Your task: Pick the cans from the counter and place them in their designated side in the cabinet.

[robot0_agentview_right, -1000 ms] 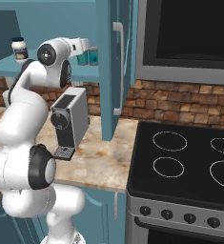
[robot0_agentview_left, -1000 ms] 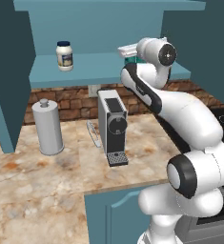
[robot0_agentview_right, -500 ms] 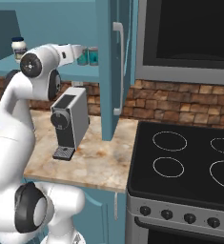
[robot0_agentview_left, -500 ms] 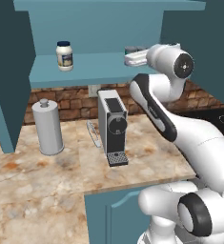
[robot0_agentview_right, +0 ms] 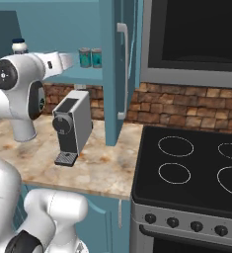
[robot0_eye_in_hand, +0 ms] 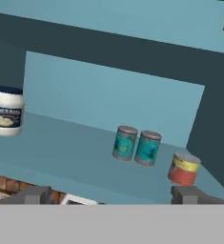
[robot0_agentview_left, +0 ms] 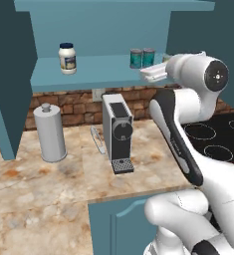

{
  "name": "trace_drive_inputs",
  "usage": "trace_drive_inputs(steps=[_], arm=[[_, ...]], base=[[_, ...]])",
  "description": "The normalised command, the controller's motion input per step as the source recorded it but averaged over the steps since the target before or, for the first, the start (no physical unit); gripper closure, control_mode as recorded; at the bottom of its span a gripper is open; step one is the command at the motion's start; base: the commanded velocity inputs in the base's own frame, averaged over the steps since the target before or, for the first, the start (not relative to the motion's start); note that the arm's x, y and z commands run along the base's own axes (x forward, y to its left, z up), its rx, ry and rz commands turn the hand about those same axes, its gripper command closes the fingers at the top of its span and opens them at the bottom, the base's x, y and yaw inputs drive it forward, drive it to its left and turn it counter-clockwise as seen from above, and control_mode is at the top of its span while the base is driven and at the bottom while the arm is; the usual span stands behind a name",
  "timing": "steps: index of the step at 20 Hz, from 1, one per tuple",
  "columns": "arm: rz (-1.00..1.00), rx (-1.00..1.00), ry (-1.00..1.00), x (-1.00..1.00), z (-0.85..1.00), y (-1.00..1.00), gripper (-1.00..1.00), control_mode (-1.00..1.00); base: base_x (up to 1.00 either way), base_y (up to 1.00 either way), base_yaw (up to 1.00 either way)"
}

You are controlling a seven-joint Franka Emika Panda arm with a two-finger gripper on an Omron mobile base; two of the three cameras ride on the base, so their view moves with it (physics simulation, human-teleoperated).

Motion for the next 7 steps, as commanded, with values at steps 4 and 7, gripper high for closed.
trace_drive_inputs(steps=[4, 7], arm=[[0.01, -0.06, 0.05, -0.99, 0.0, 0.0, -1.0, -1.0], [0.02, -0.03, 0.0, -1.0, -0.05, 0.0, -1.0, -1.0]], base=[[0.0, 0.0, 0.0], [0.0, 0.0, 0.0]])
